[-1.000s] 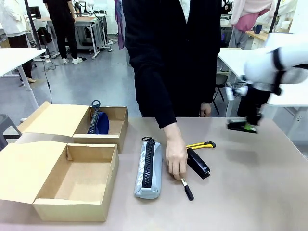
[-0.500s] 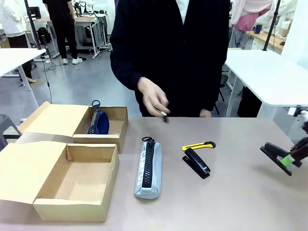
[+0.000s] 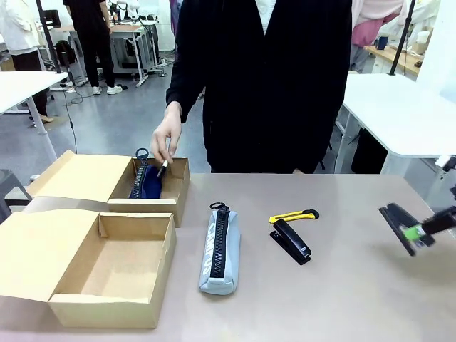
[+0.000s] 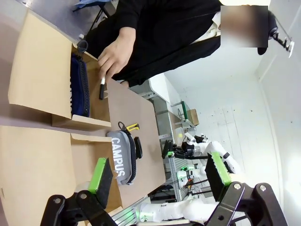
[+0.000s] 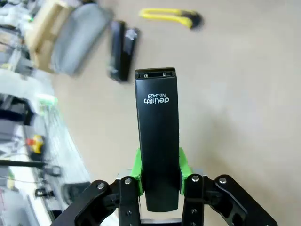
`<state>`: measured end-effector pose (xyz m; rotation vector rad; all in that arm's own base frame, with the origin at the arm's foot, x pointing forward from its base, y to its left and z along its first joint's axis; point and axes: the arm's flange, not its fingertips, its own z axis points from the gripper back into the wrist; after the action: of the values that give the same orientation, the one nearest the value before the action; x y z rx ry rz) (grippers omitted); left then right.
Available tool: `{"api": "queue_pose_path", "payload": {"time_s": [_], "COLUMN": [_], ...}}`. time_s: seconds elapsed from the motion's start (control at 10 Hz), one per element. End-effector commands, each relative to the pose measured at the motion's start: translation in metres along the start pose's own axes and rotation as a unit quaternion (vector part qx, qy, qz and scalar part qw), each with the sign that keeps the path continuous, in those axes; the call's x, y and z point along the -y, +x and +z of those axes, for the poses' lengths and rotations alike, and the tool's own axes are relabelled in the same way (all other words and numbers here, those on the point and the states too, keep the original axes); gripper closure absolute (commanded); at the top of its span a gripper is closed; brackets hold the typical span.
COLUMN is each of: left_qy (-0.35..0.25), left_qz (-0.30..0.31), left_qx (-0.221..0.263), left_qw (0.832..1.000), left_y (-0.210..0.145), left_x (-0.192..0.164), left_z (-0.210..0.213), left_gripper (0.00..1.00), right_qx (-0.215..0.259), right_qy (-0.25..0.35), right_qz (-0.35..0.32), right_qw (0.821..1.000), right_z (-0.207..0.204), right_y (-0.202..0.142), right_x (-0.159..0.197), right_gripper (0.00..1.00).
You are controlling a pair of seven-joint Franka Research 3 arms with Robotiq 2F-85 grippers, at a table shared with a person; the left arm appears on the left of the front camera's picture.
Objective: Place items inside the box.
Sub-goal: Pick up a Pencil pouch or Stapler and place it inside the Mailer Box closest to the robot.
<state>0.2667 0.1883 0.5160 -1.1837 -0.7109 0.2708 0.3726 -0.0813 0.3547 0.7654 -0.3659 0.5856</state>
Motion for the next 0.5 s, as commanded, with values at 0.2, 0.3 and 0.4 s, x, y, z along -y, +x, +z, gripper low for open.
{"api": "queue_pose_path", "payload": {"time_s": [0.2, 0.3, 0.4], "left_qy": [-0.012, -0.012, -0.012], "left_qz": [-0.01, -0.01, -0.01], "left_qx": [0.007, 0.007, 0.007], "left_qw": [1.0, 1.0, 1.0], "left_y": [0.0, 0.0, 0.0], "left_x": [0.001, 0.001, 0.001], "left_z": [-0.001, -0.001, -0.001], "left_gripper": [0.0, 0.0, 0.0], "right_qx": [0.071, 0.041, -0.008], "right_qy": [0.198, 0.186, 0.178], "right_qz": [-0.175, -0.165, -0.148], "right_qw": [0.962, 0.968, 0.973], "right_z": [-0.047, -0.081, -0.118], "right_y": [0.092, 0.116, 0.134], "right_x": [-0.082, -0.118, -0.151], "right_gripper": [0.69, 0.69, 0.69]}}
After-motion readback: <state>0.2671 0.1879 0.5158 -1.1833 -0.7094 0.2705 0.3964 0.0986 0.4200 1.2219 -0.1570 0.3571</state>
